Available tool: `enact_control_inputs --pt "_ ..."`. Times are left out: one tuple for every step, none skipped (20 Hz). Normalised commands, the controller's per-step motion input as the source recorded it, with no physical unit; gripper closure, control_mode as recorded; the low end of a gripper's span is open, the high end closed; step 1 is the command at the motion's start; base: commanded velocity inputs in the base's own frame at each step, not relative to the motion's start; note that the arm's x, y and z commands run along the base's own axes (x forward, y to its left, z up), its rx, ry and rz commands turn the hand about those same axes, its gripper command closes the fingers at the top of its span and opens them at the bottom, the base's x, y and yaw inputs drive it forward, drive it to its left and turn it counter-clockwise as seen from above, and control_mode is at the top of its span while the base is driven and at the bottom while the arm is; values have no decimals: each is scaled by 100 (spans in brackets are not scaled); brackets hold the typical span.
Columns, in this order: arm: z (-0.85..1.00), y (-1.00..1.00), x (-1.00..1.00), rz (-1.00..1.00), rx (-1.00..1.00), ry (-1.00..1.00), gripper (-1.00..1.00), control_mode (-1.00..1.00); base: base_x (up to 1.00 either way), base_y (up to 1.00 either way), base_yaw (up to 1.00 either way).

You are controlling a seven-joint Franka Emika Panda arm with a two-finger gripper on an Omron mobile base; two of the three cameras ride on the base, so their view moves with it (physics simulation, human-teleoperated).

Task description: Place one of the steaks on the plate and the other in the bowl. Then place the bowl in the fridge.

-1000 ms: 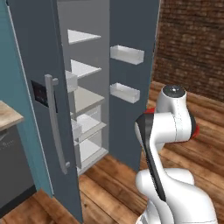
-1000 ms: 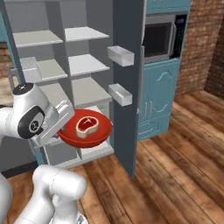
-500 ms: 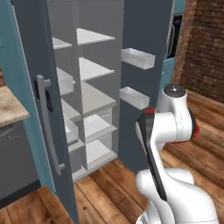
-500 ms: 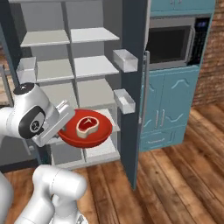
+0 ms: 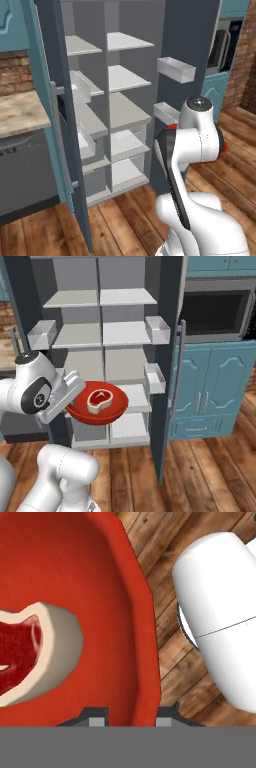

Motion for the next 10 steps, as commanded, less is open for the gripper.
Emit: enact_control_inputs --pt "0 0 0 0 0 0 100 100 29 -42 36" --pt "0 0 0 0 0 0 100 100 30 -41 36" --pt "0 0 0 0 0 0 100 100 30 -42 35" --pt "0 0 0 0 0 0 100 100 31 -42 35" --pt "0 0 0 0 0 0 100 100 29 -45 35" --pt "0 0 0 0 0 0 100 100 28 -45 35" --pt "0 0 0 0 0 0 100 100 27 -44 36" --pt "0 0 0 0 0 0 100 100 26 -47 36" --pt "0 0 0 0 0 0 100 100 27 -46 36" --pt "0 0 0 0 0 0 100 100 26 -49 36"
